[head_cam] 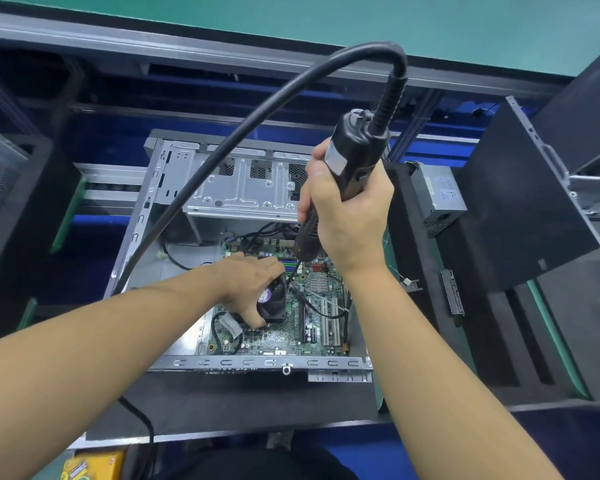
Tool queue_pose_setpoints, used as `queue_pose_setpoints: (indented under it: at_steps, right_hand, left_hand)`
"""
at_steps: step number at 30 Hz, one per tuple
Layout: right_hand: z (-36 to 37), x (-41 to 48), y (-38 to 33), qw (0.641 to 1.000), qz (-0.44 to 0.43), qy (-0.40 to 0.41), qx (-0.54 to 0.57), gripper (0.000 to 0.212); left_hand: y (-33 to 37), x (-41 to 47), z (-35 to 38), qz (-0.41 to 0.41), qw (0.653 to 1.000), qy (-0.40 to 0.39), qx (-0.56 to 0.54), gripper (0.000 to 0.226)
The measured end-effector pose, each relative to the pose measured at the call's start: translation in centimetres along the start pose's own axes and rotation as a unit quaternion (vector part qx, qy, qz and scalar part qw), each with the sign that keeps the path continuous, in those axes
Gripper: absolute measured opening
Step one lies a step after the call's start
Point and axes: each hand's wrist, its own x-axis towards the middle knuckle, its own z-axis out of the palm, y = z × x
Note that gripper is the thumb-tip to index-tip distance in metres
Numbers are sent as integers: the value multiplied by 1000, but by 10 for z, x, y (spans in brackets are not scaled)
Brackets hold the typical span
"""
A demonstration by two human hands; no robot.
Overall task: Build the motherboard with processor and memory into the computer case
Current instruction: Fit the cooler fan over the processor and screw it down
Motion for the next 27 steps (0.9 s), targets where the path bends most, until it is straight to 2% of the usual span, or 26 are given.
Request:
queue_pose_setpoints:
  at_steps: [18,24,27]
  right_hand:
    - [-2,0,3,1000,-19,-6,-8,40]
    - [6,-5,0,998,-46,5,-34,15]
    - [10,-6,0,998,-58,-9,-30,13]
  left_hand:
    - [-1,1,1,1,1000,-2,-6,89]
    - [1,-1,-2,-1,1000,-15,-19,91]
    - [1,-1,-3,-5,1000,-16,-25,94]
